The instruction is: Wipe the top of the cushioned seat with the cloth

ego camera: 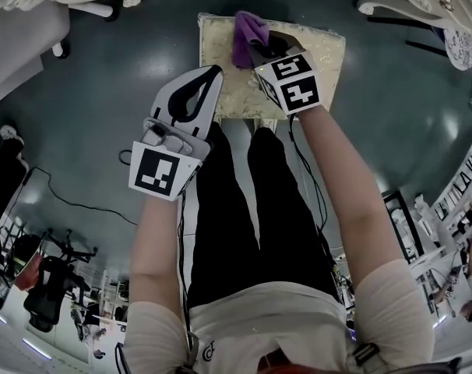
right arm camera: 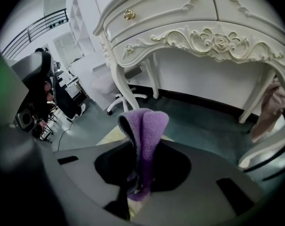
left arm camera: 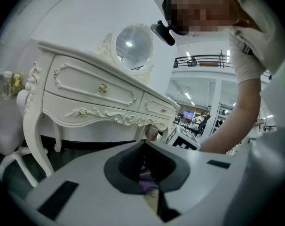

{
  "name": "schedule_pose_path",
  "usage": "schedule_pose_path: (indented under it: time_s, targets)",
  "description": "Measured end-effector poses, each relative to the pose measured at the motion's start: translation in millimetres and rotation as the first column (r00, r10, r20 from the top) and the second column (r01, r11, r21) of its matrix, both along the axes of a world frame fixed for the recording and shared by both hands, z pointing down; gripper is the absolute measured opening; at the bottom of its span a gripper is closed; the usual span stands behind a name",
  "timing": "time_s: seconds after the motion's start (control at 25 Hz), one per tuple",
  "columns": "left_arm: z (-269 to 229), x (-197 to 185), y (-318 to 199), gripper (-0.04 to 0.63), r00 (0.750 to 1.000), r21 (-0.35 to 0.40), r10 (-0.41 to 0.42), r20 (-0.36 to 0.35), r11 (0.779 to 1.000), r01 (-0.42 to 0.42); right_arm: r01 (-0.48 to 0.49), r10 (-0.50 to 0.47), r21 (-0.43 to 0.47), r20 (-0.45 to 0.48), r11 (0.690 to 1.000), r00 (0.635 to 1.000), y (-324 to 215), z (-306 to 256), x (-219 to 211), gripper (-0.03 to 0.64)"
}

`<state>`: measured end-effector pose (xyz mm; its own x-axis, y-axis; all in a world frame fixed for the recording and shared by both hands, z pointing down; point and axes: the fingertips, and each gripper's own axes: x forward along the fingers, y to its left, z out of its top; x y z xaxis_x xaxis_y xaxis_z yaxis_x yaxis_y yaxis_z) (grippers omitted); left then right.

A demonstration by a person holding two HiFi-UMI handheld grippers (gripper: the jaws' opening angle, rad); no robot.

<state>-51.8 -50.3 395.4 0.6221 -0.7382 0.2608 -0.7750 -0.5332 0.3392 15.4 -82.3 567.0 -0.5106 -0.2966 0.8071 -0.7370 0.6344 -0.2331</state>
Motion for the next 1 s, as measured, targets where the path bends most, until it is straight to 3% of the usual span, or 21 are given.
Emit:
schedule_pose_path:
  time_s: [0.44, 0.6, 1.0]
  targets:
    - [14.0, 46.8, 10.5, 0.014, 0.999, -0.011, -0.014, 0.032, 1.000, 0.015, -0.023, 0.023, -0.022, 0.009, 1.000, 1.000, -3.2, 4.8, 66.7, 0.081]
    - [0.1, 68.5, 5.2, 0.014, 0.999, 0.021, -0.015, 0.032, 1.000, 0.014, -0.040, 0.040, -0.013, -0.012, 0.999, 0.999, -3.8, 2.5, 98.6, 0.081]
    - [-6.5, 120.4, 12.2, 0.014, 0.994, 0.052, 0.075, 0.082, 0.996, -0.079, -0.112, 0.113, 0.011, -0.084, 0.994, 0.990, -1.3, 4.1, 176.9, 0.081]
